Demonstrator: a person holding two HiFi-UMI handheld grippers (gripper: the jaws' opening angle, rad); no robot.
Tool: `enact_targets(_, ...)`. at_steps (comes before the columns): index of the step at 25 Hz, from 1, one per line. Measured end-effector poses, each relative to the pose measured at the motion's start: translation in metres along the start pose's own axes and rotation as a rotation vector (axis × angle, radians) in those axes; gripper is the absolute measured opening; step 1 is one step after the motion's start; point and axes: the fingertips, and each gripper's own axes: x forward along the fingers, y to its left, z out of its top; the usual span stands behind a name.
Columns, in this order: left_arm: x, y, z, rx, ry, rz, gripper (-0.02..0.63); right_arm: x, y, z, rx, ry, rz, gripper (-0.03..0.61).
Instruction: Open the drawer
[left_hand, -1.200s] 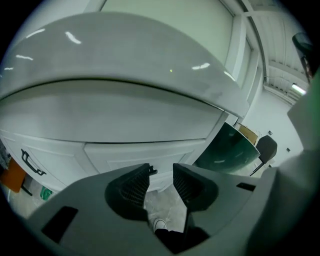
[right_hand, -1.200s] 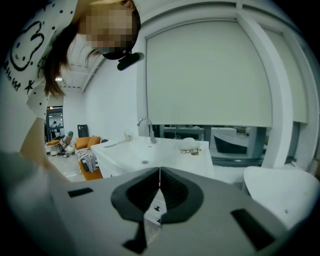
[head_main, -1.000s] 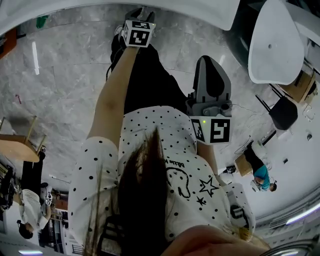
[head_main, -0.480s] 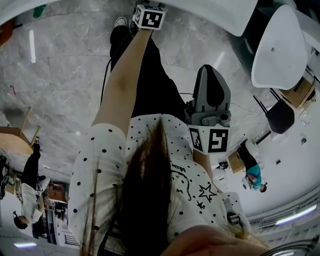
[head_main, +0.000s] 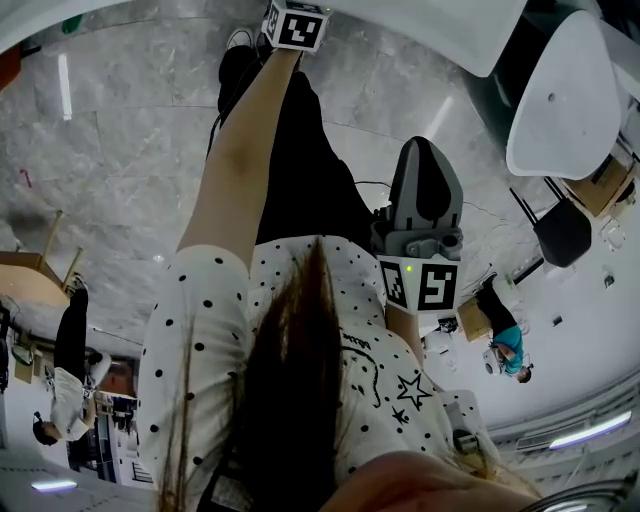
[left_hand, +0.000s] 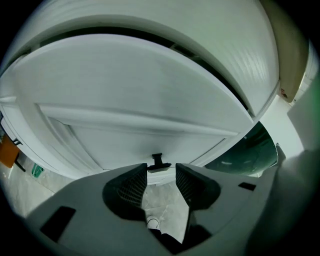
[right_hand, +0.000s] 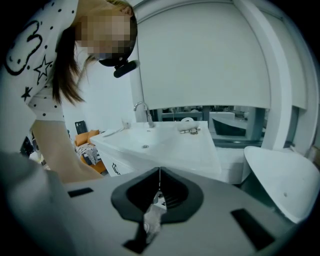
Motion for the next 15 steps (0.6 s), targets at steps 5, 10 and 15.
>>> enact_targets(5,0.004,0.007,0.004,0.036,0.012,0.004,0.144,0.007,0.001,0.001,0.009,0.005,0.008,0.012)
enact_targets(10,0.007,0.011,0.006,0.007,-0.002,0.023,0.14,0.014,-0.002,0.003,0.017,0.003,0.001,0.014)
enact_targets(15,0.006,0.012,0.006,0.019,0.006,0.029,0.14,0.016,-0.008,0.001,0.019,0.012,-0.016,0.014)
